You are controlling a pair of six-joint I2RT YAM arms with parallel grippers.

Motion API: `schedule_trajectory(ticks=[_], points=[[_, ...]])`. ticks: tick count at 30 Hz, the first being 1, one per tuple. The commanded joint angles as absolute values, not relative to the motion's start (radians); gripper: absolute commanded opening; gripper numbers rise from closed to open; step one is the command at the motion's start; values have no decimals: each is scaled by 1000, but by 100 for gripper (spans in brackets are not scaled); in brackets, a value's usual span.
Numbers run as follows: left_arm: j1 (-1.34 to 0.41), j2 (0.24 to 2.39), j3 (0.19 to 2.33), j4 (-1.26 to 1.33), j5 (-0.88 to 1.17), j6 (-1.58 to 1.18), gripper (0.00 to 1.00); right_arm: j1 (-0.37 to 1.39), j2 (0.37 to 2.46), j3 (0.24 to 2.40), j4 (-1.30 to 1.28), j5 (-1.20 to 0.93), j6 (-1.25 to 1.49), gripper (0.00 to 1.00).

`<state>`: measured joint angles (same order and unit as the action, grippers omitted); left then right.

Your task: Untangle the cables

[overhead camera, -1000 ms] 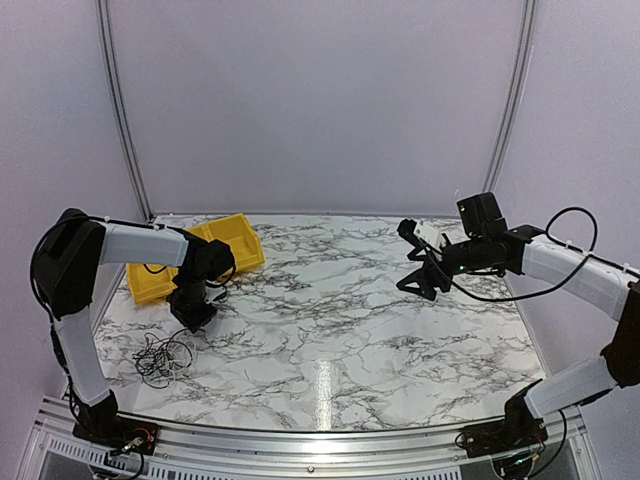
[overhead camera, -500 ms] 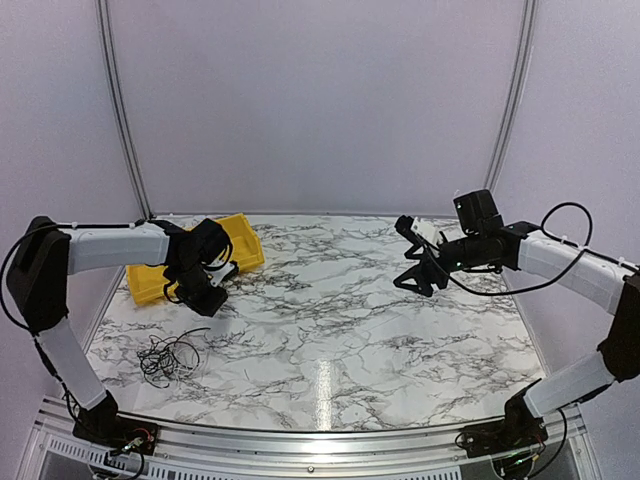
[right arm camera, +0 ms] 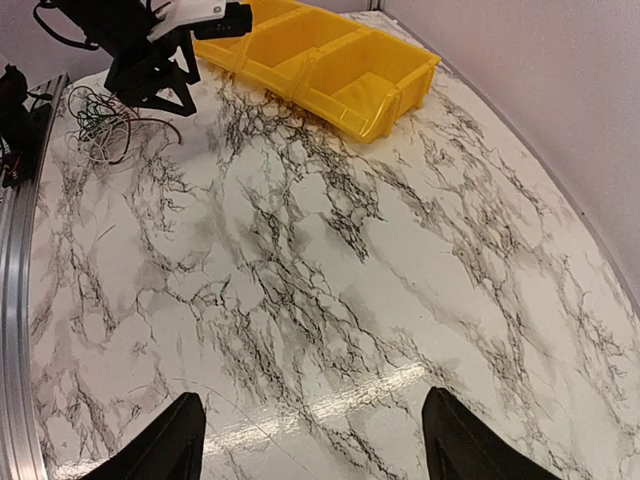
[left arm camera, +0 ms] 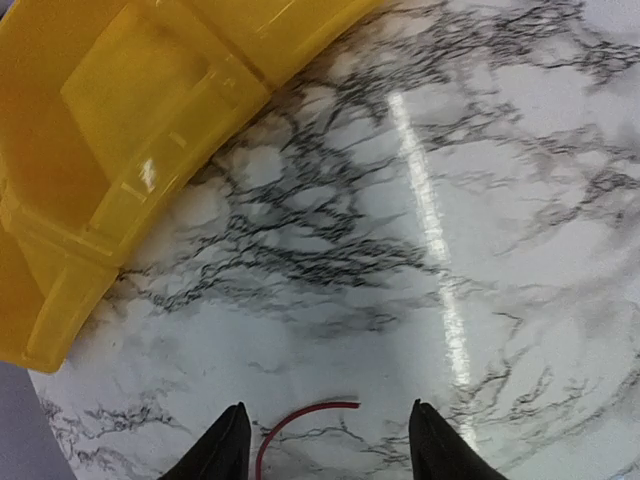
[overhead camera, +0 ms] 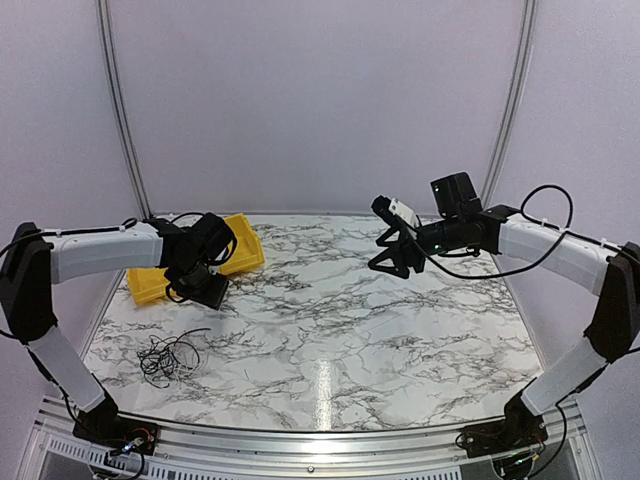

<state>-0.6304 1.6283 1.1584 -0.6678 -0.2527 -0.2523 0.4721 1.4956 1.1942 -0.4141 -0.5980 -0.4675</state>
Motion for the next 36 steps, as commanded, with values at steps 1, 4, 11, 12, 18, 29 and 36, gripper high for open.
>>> schedule_trajectory(ticks=[1, 4, 11, 12, 18, 29, 36], points=[[-608, 1643, 1148, -859, -408, -468, 57, 482, 1477, 1202, -400, -628, -443, 75], [-599, 1631, 1094, -862, -387, -526, 57, 483, 1450, 1162, -395, -627, -439, 75], [-588, 1641, 1065, -861, -262, -485, 49, 482, 1407, 1108, -400, -633, -431, 75], [-589, 1625, 1067, -859, -227, -468, 49, 482, 1401, 1103, -400, -630, -432, 75], [-589, 1524, 1047, -914, -170, -555, 39, 482, 1384, 1072, -395, -629, -433, 75], [-641, 1354, 928, -813, -259, -1188, 44, 482, 1418, 1083, -385, -623, -431, 75], [-630, 1290, 803, -687, -220, -1322, 47, 483, 1440, 1092, -380, -624, -426, 75]])
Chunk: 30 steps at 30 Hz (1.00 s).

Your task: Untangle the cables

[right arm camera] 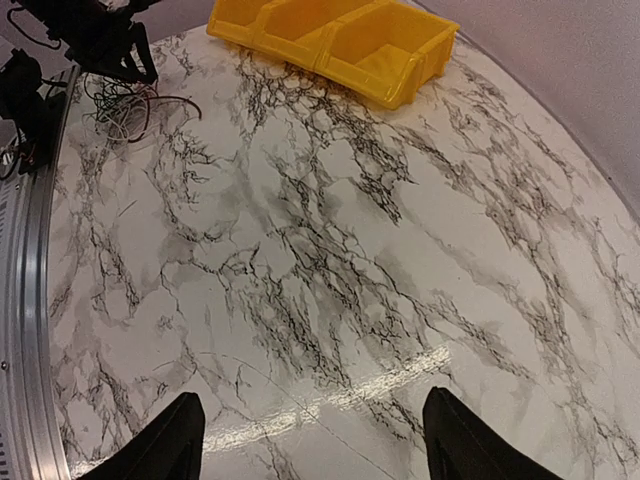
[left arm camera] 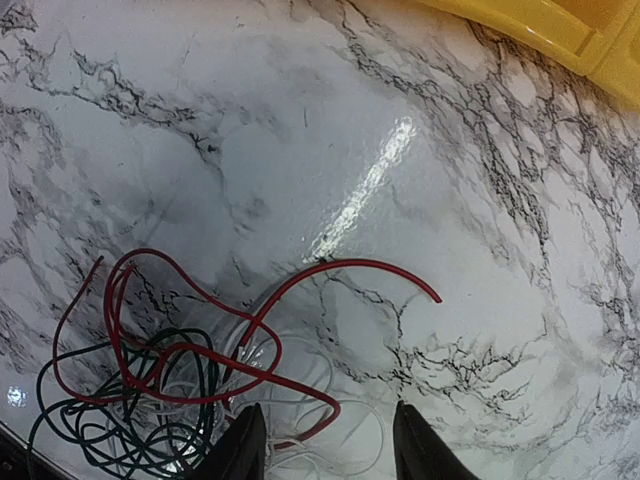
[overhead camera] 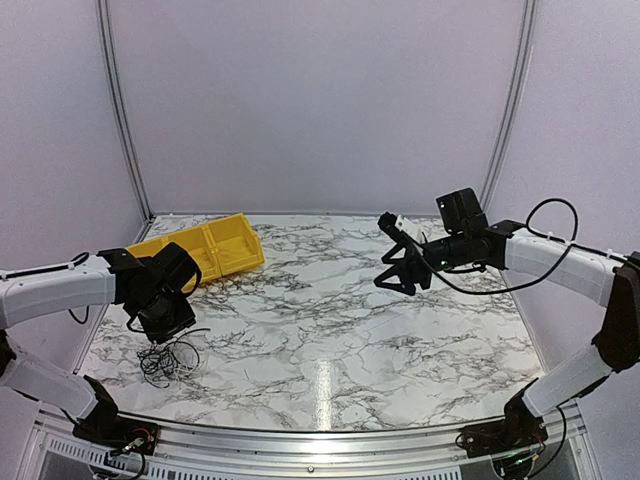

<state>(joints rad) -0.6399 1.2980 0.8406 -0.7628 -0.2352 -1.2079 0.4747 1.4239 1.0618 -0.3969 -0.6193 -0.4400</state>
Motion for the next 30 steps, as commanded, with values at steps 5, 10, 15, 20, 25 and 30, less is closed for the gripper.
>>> schedule_trajectory(ticks=[5, 10, 15, 20, 25, 30], points=[[-612, 1318, 763, -630, -157, -1314, 44, 482, 1457, 1103, -382, -627, -423, 75], [-592, 1310, 673, -536, -131, -1371, 41, 482, 1469, 1110, -382, -630, -414, 75], [-586, 1313, 633, -451, -169, -1387, 38, 482, 1465, 1104, -389, -629, -416, 75], [-586, 1350, 650, -411, -220, -1356, 27, 482, 1458, 1095, -394, -628, -414, 75], [-587, 1361, 696, -410, -212, -1279, 14, 482, 1452, 1094, -398, -615, -425, 75], [-592, 1312, 732, -408, -130, -1137, 4, 485, 1459, 1114, -408, -628, -441, 75]])
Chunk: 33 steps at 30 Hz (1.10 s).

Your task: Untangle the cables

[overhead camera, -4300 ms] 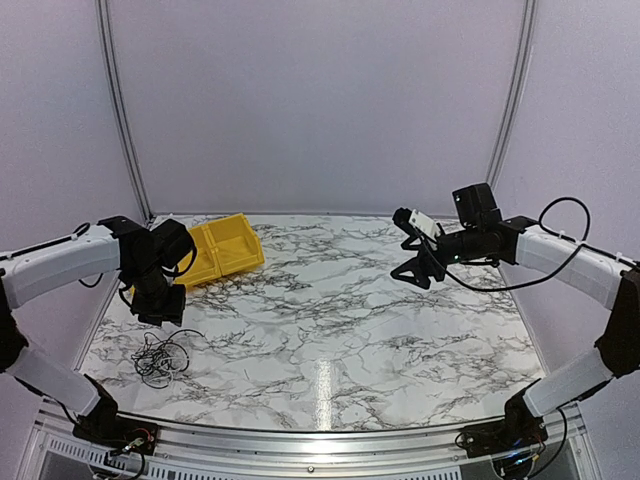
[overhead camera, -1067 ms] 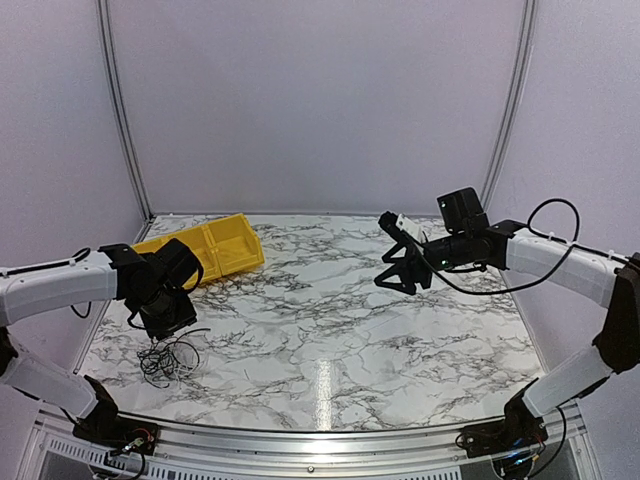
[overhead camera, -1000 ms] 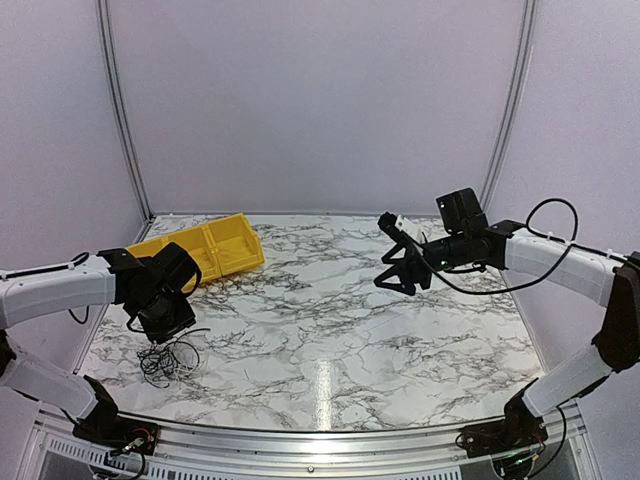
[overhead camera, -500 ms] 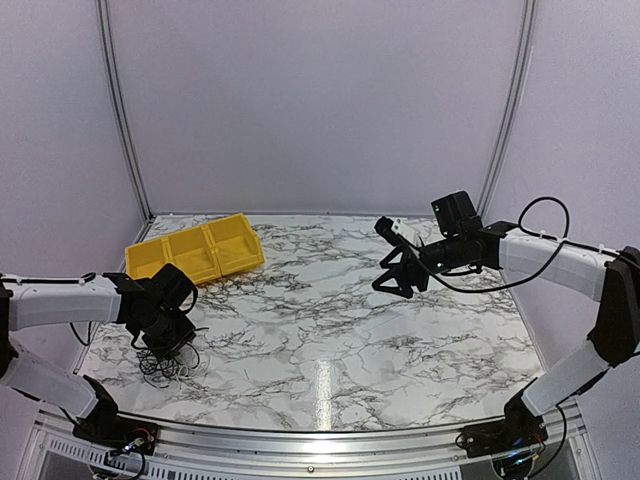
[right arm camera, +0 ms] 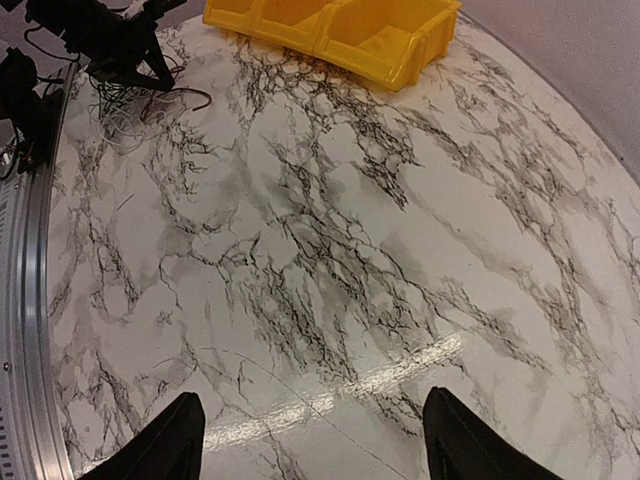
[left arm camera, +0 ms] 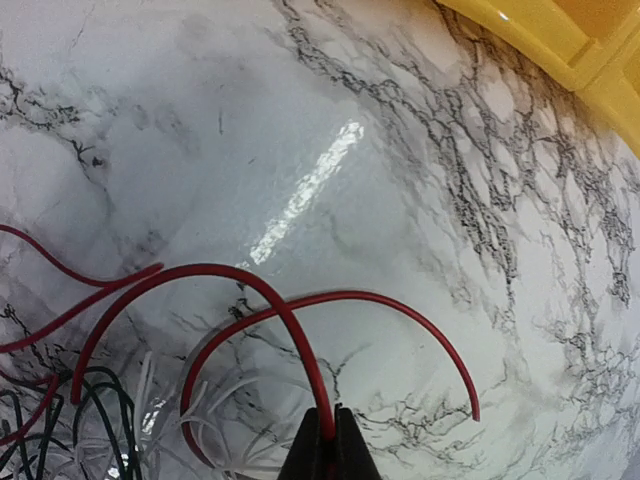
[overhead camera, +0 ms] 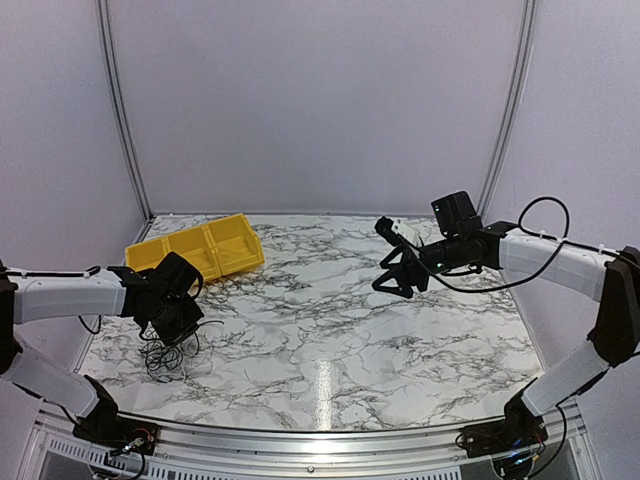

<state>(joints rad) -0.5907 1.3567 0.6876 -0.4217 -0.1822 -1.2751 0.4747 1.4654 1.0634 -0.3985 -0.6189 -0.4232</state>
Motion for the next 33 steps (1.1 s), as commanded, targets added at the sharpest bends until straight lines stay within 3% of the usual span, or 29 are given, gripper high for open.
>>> schedule_trajectory(ticks=[1, 8, 15, 26, 33], points=[[-595, 1298, 737, -410, -100, -1090, 3, 490, 1464, 1126, -412, -630, -450, 75], [-628, 1155, 682, -340, 125, -857, 0, 596, 1551, 1241, -417, -615, -506, 71], [-646, 1089, 627, -119, 292, -808, 0, 733, 1676, 1359, -401, -635, -519, 59], [-672, 1182, 697, 104, 403, -776, 0, 802, 1818, 1505, -337, -664, -425, 69], [-683, 1270, 757, 182, 497, -793, 0, 888, 1824, 1520, -393, -595, -699, 70]])
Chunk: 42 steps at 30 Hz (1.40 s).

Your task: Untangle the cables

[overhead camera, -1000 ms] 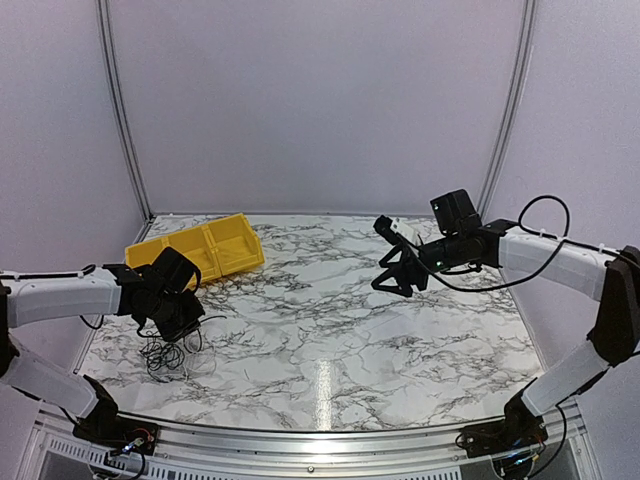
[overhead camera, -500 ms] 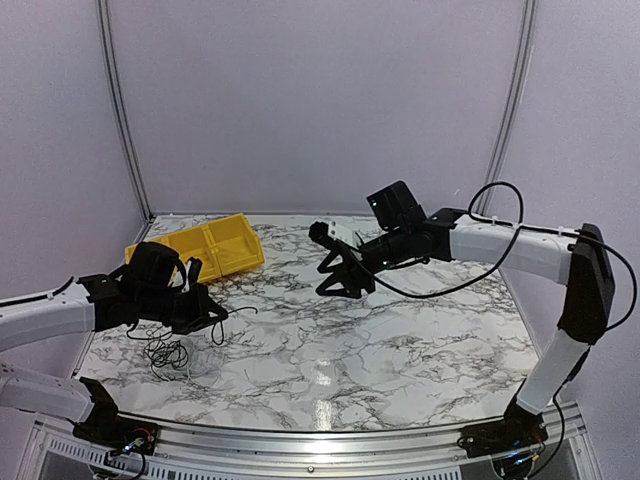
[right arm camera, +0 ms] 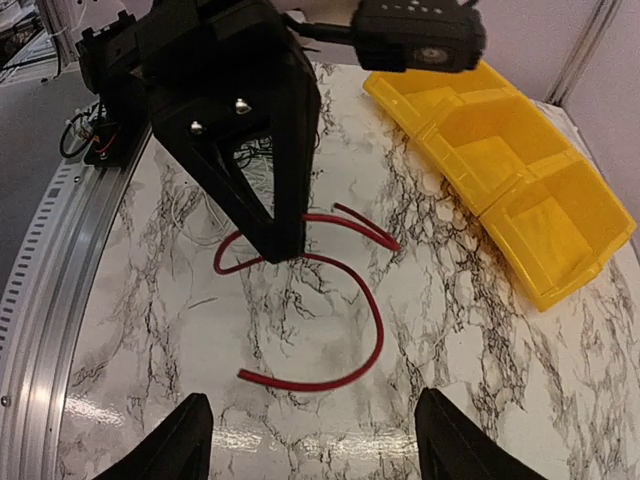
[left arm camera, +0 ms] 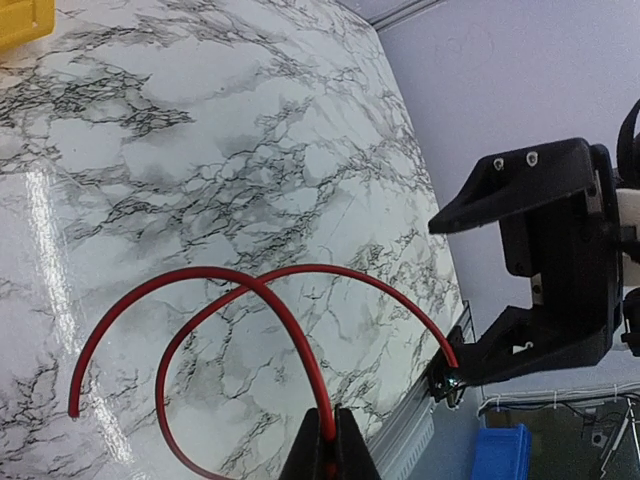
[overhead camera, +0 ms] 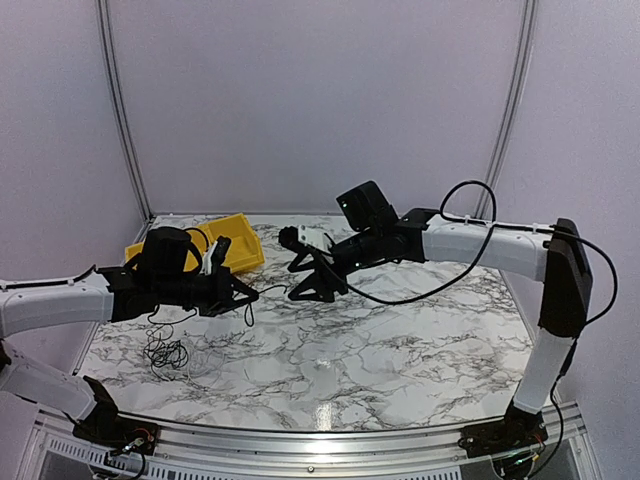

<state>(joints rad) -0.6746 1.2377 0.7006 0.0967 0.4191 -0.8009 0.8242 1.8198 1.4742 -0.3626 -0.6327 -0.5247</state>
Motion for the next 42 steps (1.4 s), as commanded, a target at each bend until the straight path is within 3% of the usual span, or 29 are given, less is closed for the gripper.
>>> schedule_trajectory(ticks=[1, 6, 12, 16, 18, 24, 31, 32, 34, 36, 39, 42], points=[[-684, 1279, 765, 185, 507, -790, 0, 899, 1825, 1518, -388, -566, -719, 69], [-685, 1309, 789, 186, 548, -786, 0, 904, 1843, 1529, -352, -482, -741, 64], [-685, 1311, 796, 187, 568, -781, 0, 903, 1841, 1505, -307, -418, -703, 36], [-684, 1301, 789, 178, 579, -770, 0, 898, 1820, 1463, -265, -320, -687, 8], [-677, 1283, 791, 151, 562, -758, 0, 884, 1811, 1438, -258, -292, -680, 0], [-585, 1173, 795, 16, 391, -720, 0, 786, 1774, 1350, -269, -317, -623, 0], [-477, 1116, 873, -262, -36, -691, 0, 765, 1720, 1282, -293, -405, -610, 0], [-469, 1120, 886, -287, -77, -693, 0, 764, 1714, 1288, -300, -425, -598, 6], [-451, 1133, 921, -336, -148, -694, 0, 765, 1703, 1302, -311, -447, -565, 31], [-437, 1149, 970, -396, -228, -681, 0, 764, 1690, 1317, -329, -448, -552, 47], [-421, 1180, 1060, -457, -313, -619, 0, 761, 1658, 1320, -344, -418, -543, 57], [-407, 1225, 1152, -523, -392, -541, 0, 755, 1620, 1312, -380, -400, -564, 57]])
